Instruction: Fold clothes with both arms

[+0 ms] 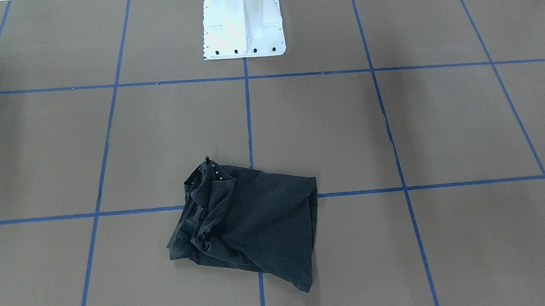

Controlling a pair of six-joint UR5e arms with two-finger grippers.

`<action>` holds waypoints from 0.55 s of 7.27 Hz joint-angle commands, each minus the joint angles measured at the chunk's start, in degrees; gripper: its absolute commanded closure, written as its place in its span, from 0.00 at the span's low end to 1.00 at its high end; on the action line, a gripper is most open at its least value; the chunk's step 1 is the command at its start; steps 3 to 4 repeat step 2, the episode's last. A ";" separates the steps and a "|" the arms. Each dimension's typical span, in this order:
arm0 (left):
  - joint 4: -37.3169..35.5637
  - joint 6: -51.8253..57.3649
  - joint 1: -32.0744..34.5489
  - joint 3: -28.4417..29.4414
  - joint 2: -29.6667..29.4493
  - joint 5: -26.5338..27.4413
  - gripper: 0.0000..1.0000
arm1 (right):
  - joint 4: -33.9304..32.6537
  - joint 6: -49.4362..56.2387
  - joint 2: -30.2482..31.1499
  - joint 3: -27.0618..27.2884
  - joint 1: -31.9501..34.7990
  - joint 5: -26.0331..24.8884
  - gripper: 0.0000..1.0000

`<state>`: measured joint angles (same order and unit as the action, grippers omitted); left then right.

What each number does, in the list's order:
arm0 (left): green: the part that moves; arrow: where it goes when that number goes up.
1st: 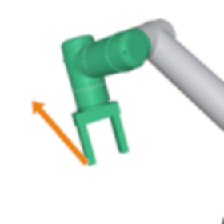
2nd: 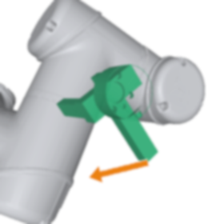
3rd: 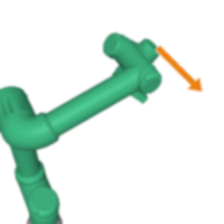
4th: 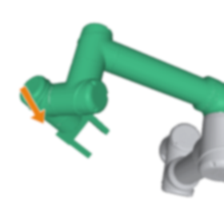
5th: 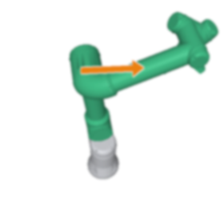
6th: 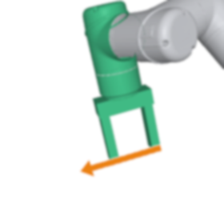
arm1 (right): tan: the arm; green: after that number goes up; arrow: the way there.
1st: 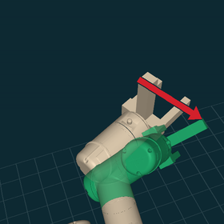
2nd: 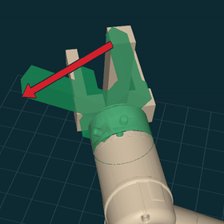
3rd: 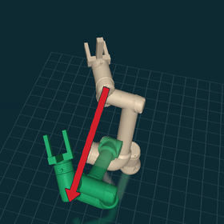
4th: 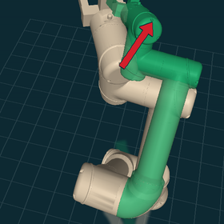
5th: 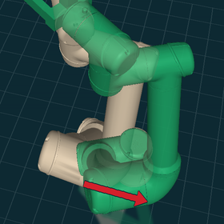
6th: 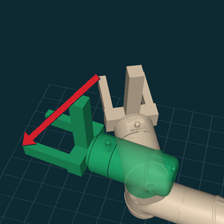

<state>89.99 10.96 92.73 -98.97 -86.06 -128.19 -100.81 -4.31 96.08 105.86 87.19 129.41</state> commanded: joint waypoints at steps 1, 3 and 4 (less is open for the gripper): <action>0.10 -0.07 0.00 -0.43 -0.07 -0.13 0.00 | 0.00 0.00 0.25 -0.22 0.00 -0.03 0.00; 0.71 0.02 -0.09 -0.52 -0.07 -0.39 0.00 | -0.09 0.00 0.25 -0.48 0.00 -0.03 0.00; 0.71 0.02 -0.09 -0.52 -0.07 -0.39 0.00 | -0.09 0.00 0.25 -0.48 0.00 -0.03 0.00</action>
